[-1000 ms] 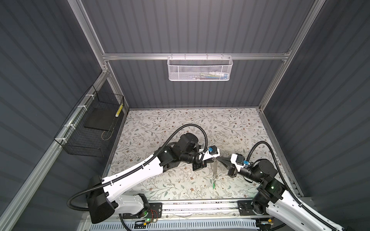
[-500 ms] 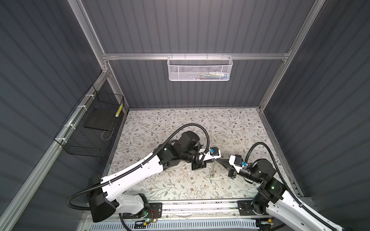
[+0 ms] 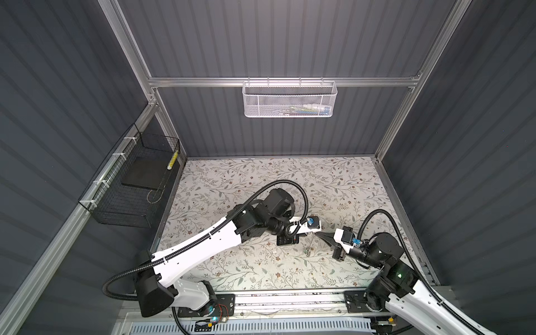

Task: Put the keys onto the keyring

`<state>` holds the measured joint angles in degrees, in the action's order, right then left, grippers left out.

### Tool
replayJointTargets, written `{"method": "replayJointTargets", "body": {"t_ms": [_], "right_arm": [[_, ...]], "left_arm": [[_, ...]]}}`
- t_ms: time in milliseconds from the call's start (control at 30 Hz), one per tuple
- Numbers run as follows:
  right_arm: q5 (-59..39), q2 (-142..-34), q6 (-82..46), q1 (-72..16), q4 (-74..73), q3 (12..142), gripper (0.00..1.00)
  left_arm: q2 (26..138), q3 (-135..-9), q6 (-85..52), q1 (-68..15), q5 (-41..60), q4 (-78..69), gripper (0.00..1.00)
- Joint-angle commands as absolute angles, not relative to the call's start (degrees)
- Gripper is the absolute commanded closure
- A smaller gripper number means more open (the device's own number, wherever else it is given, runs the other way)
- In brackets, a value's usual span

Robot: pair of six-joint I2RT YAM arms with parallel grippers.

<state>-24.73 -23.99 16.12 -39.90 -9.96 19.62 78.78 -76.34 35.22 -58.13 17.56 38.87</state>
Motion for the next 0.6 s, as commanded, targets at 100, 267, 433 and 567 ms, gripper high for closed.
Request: {"method": "replayJointTargets", "body": {"t_ms": [100,267,433,567], "right_arm": [[-26.09,-23.71,15.52,-39.56,-13.37,19.61,1.00],[-27.06,-23.90,14.38,-39.52,-16.33,18.92,1.00],[-28.03,-24.30,13.11,-39.46,-18.85,18.28,1.00],[-27.99,-24.91,12.67,-39.34,-19.82,17.93,1.00]], "left_arm": [[80.53,-78.56,36.55,-57.83,18.45,42.63,1.00],[82.10,-79.10,36.54,-57.88,21.90,43.18,1.00],[83.45,-78.77,36.41,-57.83,24.49,41.99,1.00],[83.94,-78.07,35.72,-57.83,26.07,39.97,1.00]]}}
